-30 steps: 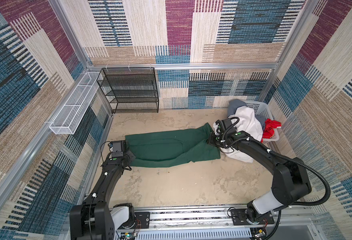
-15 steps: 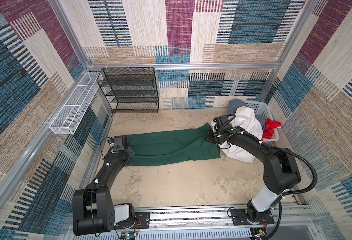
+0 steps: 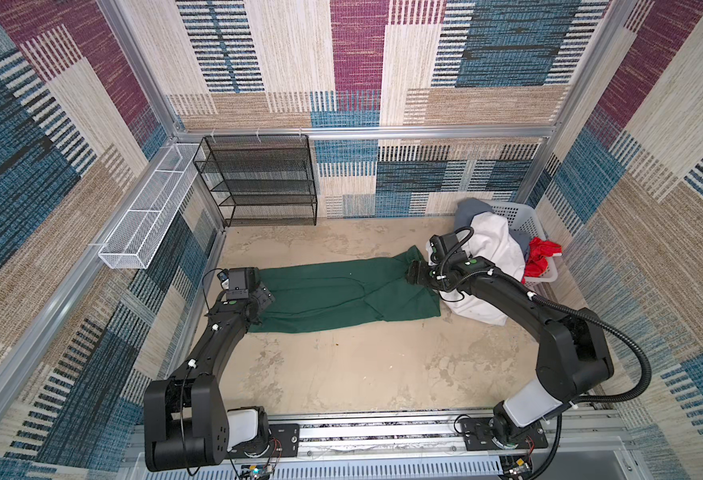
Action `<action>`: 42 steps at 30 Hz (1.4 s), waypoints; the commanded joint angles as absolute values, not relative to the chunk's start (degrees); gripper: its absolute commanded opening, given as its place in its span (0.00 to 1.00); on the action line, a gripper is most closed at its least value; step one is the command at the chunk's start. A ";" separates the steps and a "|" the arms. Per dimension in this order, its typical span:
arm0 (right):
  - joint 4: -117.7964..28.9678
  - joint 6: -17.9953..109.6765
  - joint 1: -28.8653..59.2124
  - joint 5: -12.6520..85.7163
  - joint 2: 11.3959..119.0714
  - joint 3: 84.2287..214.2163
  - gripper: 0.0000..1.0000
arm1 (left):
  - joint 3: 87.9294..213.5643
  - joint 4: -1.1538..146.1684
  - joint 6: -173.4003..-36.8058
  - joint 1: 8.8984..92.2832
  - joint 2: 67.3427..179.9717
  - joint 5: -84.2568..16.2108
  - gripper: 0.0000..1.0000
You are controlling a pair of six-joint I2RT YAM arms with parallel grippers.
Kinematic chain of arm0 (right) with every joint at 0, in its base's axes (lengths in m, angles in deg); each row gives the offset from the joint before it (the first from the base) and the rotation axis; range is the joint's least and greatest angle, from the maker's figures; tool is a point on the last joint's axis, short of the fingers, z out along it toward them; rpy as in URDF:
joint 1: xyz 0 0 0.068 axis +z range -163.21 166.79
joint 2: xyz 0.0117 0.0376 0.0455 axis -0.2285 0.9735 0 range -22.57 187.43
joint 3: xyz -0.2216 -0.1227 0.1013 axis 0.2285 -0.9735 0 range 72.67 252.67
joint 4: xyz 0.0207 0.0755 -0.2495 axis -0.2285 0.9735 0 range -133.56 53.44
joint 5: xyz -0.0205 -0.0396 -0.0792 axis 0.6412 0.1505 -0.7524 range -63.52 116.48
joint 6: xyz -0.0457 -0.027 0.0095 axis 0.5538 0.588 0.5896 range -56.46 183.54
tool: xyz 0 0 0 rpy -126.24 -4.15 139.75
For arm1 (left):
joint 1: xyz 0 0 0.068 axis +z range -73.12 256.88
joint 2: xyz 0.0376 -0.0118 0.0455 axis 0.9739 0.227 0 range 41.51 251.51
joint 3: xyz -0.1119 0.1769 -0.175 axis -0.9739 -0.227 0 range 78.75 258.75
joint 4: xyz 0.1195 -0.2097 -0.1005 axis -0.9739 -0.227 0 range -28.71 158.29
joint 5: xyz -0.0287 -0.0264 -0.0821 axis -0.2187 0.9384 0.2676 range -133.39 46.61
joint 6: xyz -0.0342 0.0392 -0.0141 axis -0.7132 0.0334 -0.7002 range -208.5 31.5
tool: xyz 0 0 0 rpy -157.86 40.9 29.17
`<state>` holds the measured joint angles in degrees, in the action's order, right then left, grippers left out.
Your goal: Fold and stack the t-shirts
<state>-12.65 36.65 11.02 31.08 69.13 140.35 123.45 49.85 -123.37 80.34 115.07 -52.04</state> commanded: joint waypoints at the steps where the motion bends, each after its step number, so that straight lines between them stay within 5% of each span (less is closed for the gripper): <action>1: -8.95 36.85 15.87 30.17 69.18 138.94 0.84 | 122.60 52.65 -122.69 79.79 114.39 -48.74 0.82; 12: -14.25 33.52 25.07 36.27 77.16 137.36 0.47 | 121.77 54.52 -122.84 79.34 114.79 -45.83 0.81; 22: -13.01 33.90 25.12 32.63 82.33 140.68 0.43 | 120.77 56.68 -122.79 79.34 115.32 -43.90 0.81; 33: -9.50 33.58 25.11 25.77 85.19 146.24 0.06 | 120.87 57.27 -122.35 79.34 116.49 -44.14 0.81; 42: -4.69 35.34 25.11 18.24 89.67 153.33 0.00 | 119.88 57.21 -121.55 79.34 115.39 -46.12 0.81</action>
